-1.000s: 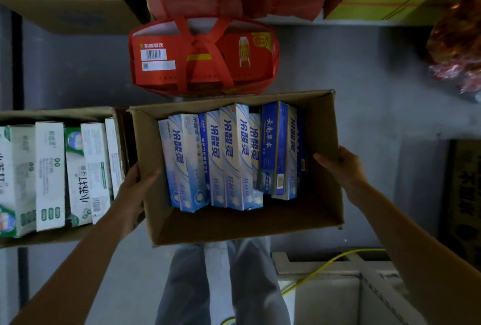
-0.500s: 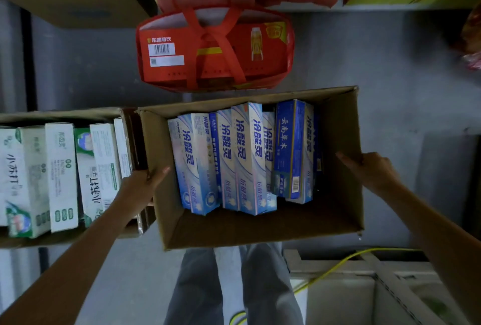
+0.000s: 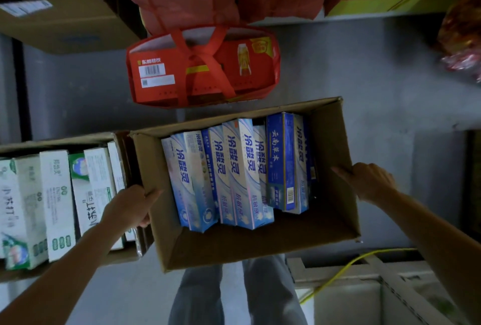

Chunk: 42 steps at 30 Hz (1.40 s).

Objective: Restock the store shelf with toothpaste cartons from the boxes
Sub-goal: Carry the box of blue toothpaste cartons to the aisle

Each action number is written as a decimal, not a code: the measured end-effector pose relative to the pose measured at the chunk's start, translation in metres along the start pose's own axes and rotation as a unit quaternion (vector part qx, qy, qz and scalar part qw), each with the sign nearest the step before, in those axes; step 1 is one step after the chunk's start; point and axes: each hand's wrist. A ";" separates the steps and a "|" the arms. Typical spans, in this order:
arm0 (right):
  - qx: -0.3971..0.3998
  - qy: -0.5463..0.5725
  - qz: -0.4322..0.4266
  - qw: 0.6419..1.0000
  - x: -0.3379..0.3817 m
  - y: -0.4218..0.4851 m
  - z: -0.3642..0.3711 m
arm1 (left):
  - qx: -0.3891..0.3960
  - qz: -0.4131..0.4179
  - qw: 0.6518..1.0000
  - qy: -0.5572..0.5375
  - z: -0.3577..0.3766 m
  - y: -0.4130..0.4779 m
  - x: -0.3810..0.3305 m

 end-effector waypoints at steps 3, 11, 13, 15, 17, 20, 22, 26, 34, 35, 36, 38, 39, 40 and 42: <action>-0.029 0.029 0.014 0.999 0.005 -0.005 0.001 | -0.020 0.039 0.999 0.029 0.000 -0.002 0.004; -0.042 0.073 0.057 0.995 0.017 -0.061 0.002 | -0.071 0.085 0.987 0.114 -0.018 0.002 0.015; -0.033 0.095 0.083 0.992 0.017 -0.091 0.013 | -0.061 0.119 0.982 0.130 -0.034 -0.004 0.009; -0.026 0.126 0.120 0.984 0.018 -0.130 0.027 | -0.038 0.146 0.976 0.155 -0.048 -0.015 0.000; -0.031 0.161 0.159 0.973 0.020 -0.175 0.043 | -0.022 0.167 0.966 0.197 -0.061 -0.028 -0.011; -0.030 0.234 0.220 0.947 0.031 -0.256 0.067 | -0.025 0.227 0.943 0.242 -0.080 -0.053 -0.024; -0.036 0.280 0.255 0.925 0.044 -0.313 0.082 | -0.022 0.266 0.925 0.270 -0.095 -0.075 -0.032; -0.039 0.359 0.313 0.879 0.085 -0.426 0.116 | -0.014 0.347 0.873 0.342 -0.116 -0.143 -0.043; 0.011 0.519 0.396 0.757 0.214 -0.615 0.210 | 0.001 0.472 0.727 0.498 -0.112 -0.271 -0.025; 0.021 0.536 0.403 0.741 0.235 -0.638 0.219 | 0.008 0.482 0.706 0.519 -0.105 -0.285 -0.020; 0.035 0.557 0.409 0.722 0.257 -0.659 0.228 | 0.018 0.487 0.686 0.540 -0.098 -0.296 -0.014; 0.057 0.606 0.417 0.675 0.308 -0.700 0.251 | 0.045 0.508 0.649 0.564 -0.080 -0.329 0.007; 0.060 0.632 0.421 0.647 0.334 -0.720 0.261 | 0.061 0.527 0.631 0.566 -0.070 -0.349 0.022; 0.056 0.656 0.431 0.617 0.359 -0.741 0.270 | 0.078 0.542 0.611 0.572 -0.061 -0.368 0.038; 0.055 0.688 0.452 0.565 0.414 -0.781 0.289 | 0.107 0.572 0.561 0.588 -0.046 -0.410 0.082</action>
Point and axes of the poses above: each hand's wrist, its own y-axis towards the middle knuckle, its own z-axis out of the palm, x = y × z, and after that the axes turned 2 degrees about -y, right-handed
